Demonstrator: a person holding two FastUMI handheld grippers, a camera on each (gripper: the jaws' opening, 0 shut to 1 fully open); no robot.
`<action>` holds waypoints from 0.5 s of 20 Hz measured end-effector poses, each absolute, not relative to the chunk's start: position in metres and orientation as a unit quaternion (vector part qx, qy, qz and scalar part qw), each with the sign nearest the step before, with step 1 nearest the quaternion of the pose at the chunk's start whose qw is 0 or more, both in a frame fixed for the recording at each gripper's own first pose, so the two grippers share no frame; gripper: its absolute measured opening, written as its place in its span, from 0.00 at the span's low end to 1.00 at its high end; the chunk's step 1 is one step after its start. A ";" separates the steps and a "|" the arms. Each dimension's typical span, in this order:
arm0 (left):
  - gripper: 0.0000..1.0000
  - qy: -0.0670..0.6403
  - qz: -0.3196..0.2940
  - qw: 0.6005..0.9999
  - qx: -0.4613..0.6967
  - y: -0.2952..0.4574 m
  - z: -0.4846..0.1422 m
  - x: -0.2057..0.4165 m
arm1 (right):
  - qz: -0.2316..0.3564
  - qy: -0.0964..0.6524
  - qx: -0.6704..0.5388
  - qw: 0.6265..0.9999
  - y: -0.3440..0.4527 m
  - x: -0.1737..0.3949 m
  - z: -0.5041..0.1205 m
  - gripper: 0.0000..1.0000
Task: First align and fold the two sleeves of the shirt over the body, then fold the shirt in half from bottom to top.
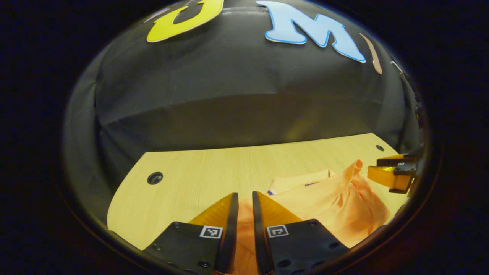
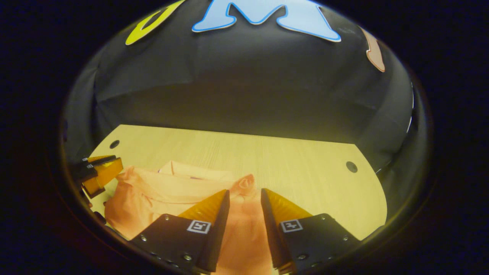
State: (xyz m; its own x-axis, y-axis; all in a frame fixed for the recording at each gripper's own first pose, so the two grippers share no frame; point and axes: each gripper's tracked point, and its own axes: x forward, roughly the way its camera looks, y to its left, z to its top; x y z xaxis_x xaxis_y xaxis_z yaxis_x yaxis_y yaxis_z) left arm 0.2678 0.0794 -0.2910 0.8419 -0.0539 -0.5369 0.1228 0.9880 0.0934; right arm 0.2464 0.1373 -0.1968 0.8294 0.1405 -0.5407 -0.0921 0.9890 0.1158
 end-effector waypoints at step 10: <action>0.87 0.208 -0.042 0.977 0.035 0.048 -0.193 0.201 | 0.080 0.203 0.052 0.974 0.116 0.176 -0.114 0.78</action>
